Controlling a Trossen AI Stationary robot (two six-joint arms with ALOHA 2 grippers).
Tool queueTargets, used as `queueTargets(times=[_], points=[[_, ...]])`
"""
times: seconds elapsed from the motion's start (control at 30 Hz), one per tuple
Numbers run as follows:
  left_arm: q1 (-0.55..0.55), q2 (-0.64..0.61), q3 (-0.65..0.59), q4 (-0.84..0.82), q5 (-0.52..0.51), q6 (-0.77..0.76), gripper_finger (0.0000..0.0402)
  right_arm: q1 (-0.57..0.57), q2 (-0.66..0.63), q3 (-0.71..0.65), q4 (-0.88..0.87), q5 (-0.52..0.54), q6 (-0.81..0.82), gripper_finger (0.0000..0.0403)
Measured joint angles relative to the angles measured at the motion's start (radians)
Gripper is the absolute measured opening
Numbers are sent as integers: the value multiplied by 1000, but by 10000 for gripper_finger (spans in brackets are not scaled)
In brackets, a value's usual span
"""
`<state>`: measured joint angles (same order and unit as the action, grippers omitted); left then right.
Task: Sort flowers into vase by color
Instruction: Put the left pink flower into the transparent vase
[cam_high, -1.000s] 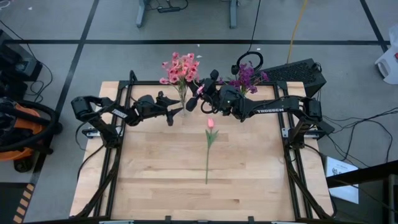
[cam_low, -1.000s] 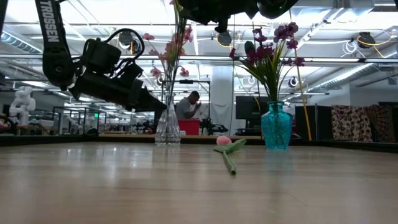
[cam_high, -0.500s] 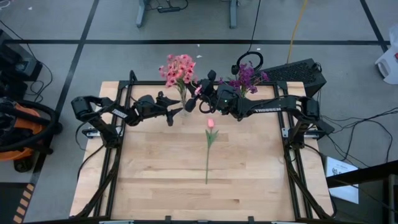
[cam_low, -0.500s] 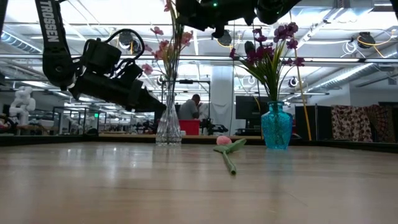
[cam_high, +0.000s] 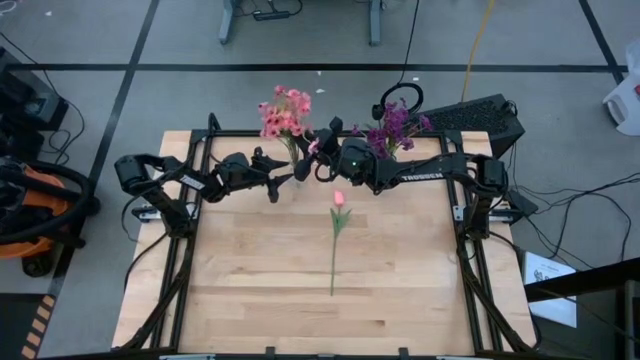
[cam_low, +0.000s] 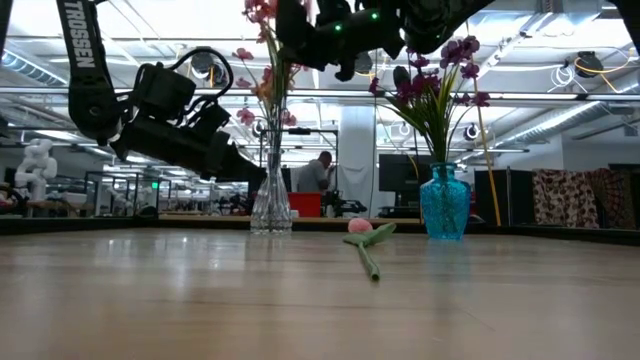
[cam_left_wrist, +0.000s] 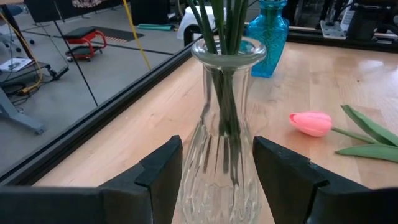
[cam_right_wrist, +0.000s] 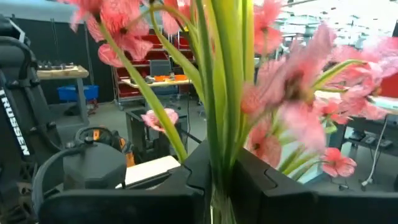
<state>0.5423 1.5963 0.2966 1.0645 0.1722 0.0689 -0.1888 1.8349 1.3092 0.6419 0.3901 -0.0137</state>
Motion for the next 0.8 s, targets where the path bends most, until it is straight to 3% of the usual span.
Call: queueTargets(times=[0.3,0.8], points=[[0,0,0,-5,0,0,203,-11,24,0,-24,-1,56,62],[0,0,0,-5,0,-1,203,-9,35,0,-117,-3,110,174]])
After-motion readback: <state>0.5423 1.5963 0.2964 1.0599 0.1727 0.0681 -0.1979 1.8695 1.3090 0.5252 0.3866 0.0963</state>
